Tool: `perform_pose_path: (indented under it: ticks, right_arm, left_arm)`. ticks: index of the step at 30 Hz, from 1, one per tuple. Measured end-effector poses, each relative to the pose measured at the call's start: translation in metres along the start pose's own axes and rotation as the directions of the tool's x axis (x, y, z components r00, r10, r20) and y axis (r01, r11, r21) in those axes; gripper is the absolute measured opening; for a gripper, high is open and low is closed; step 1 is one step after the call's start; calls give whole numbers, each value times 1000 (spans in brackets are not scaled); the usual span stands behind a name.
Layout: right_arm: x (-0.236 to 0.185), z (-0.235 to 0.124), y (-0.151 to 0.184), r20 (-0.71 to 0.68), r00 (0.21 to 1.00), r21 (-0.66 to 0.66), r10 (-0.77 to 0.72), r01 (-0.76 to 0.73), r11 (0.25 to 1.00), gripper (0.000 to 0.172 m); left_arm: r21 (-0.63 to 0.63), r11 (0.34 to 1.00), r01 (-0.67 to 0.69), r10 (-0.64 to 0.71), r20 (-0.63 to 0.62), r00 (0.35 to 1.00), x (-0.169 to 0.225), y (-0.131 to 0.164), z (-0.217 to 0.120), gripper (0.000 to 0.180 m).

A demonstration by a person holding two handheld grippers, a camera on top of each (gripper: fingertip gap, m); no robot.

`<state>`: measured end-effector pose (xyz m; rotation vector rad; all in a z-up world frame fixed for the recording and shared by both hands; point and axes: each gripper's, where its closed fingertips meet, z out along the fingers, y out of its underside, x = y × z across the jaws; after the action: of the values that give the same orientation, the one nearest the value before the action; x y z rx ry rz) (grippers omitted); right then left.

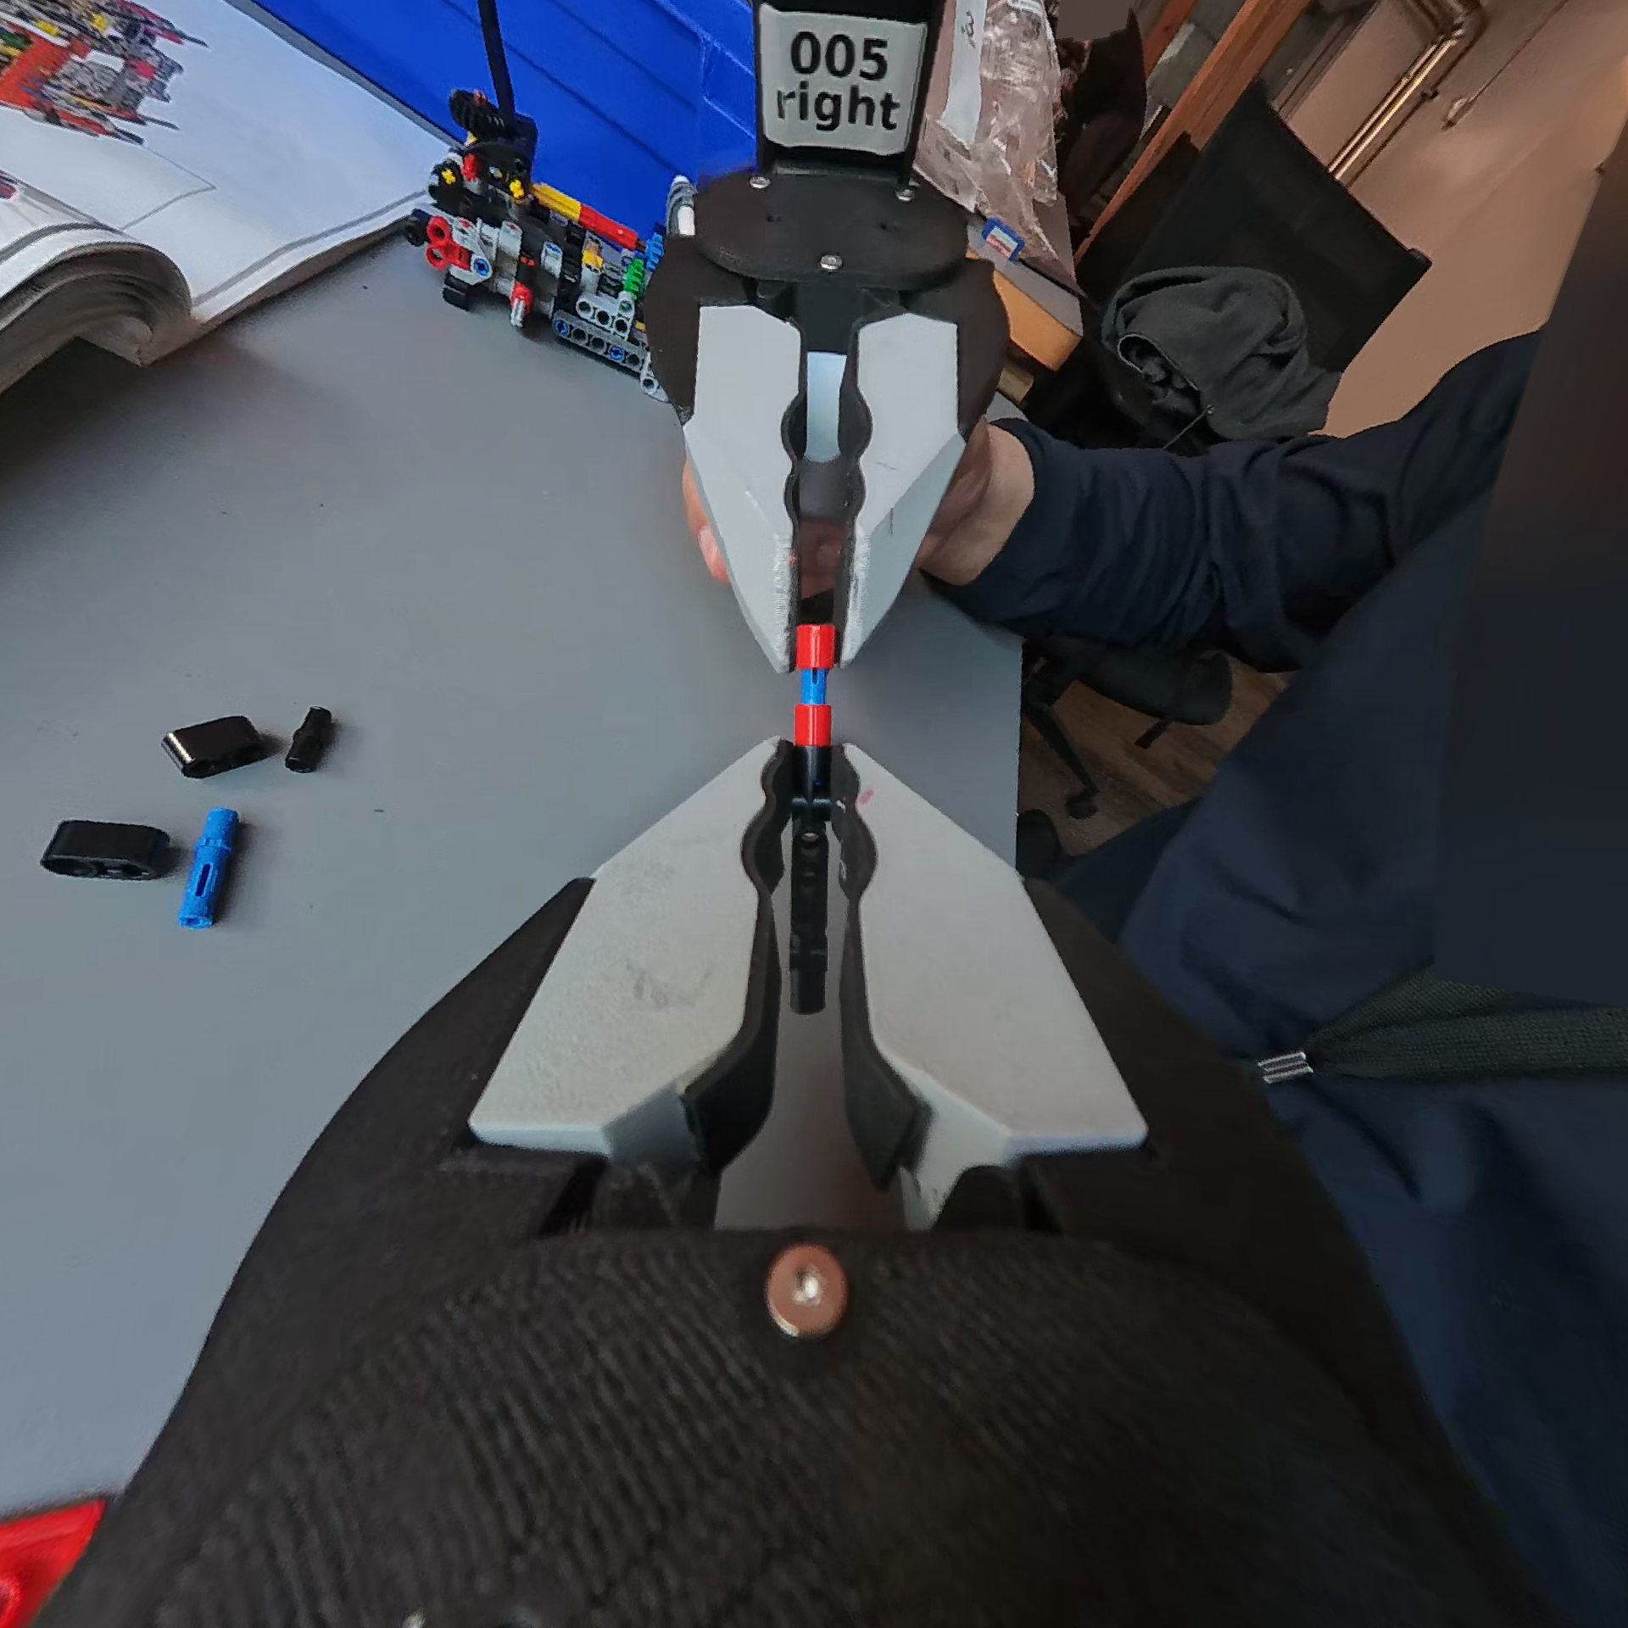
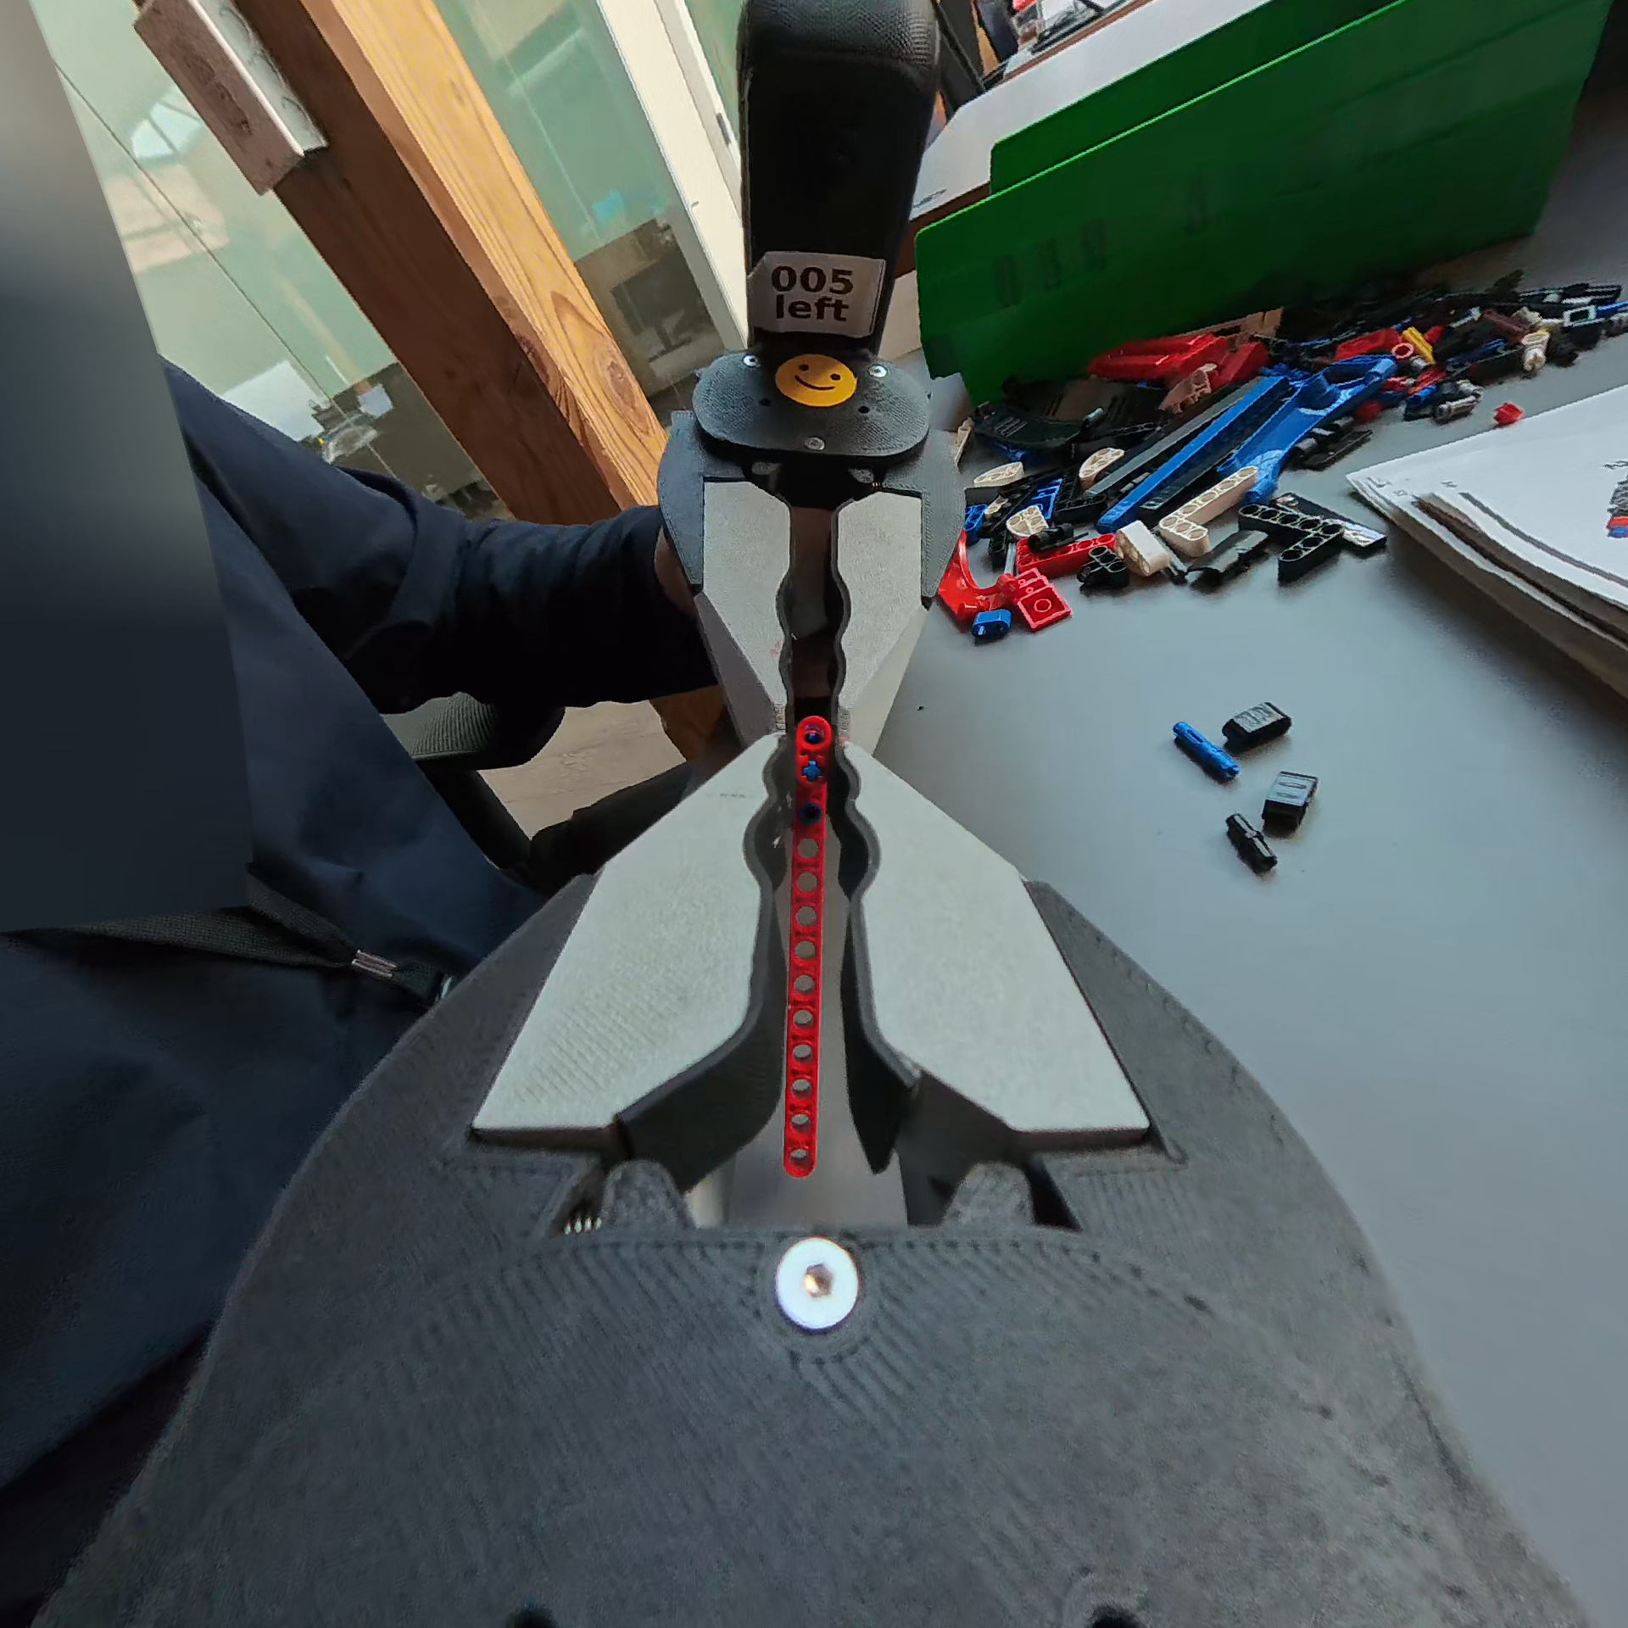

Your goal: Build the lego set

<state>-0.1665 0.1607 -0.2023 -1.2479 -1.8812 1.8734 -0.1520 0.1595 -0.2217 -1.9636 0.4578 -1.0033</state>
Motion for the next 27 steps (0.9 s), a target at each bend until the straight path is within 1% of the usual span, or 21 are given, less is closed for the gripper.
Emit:
perform_pose_path:
  ticks: [7,9,13,18,21,24,27]
  right_arm:
    - [2,-2,6,22,1000,-49,-2,4,999,4]
    - [4,-3,7,11,1000,-69,-27,28,997,4]
    - [8,-5,10,-9,997,-155,-82,79,985,4]
    - [16,-10,9,8,999,-247,-36,37,968,5]
    - [23,-12,8,35,999,-311,31,-19,950,5]
    - [26,-11,9,78,993,-329,88,-58,943,5]
    - [28,-8,11,92,993,-347,72,-36,937,5]
  left_arm:
    - [-40,999,-22,22,1,1000,-3,3,2,6]
    - [-54,998,-27,26,-7,1000,-4,3,4,5]
    - [-84,995,-45,43,-29,999,-7,3,7,6]
    - [-104,992,-72,67,-54,996,-14,-2,9,6]
    - [-116,991,-70,61,-77,995,-21,-5,10,5]
    - [-139,988,-66,54,-88,995,-24,-4,10,5]
    - [-163,985,-55,42,-81,996,-27,-1,10,4]
